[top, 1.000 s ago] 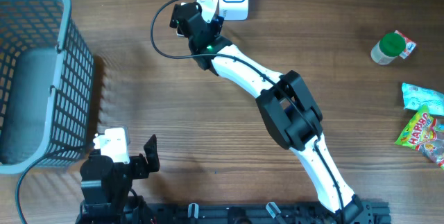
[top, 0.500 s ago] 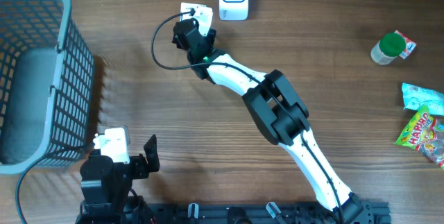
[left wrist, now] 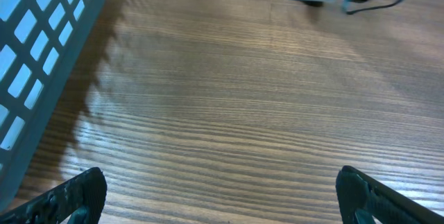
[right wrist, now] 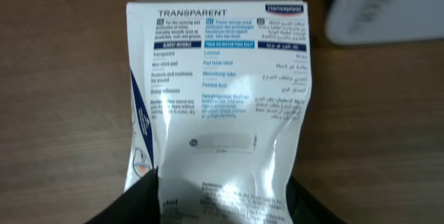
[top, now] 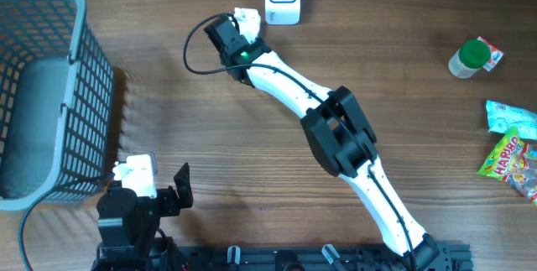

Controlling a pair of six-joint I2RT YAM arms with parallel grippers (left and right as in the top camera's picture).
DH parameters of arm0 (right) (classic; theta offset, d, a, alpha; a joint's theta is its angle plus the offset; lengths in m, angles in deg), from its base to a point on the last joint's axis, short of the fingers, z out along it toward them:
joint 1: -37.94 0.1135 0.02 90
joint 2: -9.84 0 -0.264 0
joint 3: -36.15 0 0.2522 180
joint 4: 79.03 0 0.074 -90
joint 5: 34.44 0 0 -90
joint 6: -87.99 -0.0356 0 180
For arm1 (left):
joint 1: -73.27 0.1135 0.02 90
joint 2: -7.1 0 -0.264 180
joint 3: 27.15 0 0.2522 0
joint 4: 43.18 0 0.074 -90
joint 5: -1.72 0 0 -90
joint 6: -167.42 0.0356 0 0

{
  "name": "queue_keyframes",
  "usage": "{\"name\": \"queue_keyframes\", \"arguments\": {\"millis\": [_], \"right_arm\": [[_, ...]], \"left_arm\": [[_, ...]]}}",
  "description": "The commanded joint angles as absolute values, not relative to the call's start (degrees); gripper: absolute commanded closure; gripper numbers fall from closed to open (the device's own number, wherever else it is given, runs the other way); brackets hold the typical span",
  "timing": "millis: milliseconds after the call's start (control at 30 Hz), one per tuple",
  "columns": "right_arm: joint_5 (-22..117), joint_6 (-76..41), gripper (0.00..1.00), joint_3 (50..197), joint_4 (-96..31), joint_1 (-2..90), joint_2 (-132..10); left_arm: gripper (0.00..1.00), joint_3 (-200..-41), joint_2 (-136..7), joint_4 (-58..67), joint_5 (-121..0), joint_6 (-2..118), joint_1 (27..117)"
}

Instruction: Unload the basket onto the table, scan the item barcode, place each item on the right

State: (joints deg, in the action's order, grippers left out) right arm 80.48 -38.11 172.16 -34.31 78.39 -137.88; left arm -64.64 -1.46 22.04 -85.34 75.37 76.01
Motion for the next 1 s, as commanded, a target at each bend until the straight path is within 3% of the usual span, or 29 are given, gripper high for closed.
{"name": "queue_keyframes", "arguments": {"millis": [0,67,100,133,167,433,967], "right_arm": [[74.4,-36.8,0.52,170.5,-21.8,78.3,-134.5],[71.0,-37.2,0.52,170.5,-15.6,78.3,-131.6],[69.6,-37.1,0.47,170.5,-13.6,78.3,-130.5],[68.4,-36.9,0.32,170.5,-12.2,78.3,-129.2],[67.9,-36.1,0.0,170.5,-12.0,78.3,-128.4],[67.9,-32.2,0.0,168.3,-13.6,78.3,-128.5],[67.1,-35.5,0.01,165.3,-19.9,77.7,-137.1]], "left_arm": [[0.0,-64.4,-1.2,21.9,-84.7,75.6,76.3],[0.0,-64.4,-1.2,21.9,-84.7,75.6,76.3],[0.0,-64.4,-1.2,21.9,-84.7,75.6,76.3],[0.0,-64.4,-1.2,21.9,-84.7,75.6,76.3],[0.0,-64.4,-1.2,21.9,-84.7,75.6,76.3],[0.0,-64.4,-1.2,21.9,-84.7,75.6,76.3],[0.0,-64.4,-1.2,21.9,-84.7,75.6,76.3]]}}
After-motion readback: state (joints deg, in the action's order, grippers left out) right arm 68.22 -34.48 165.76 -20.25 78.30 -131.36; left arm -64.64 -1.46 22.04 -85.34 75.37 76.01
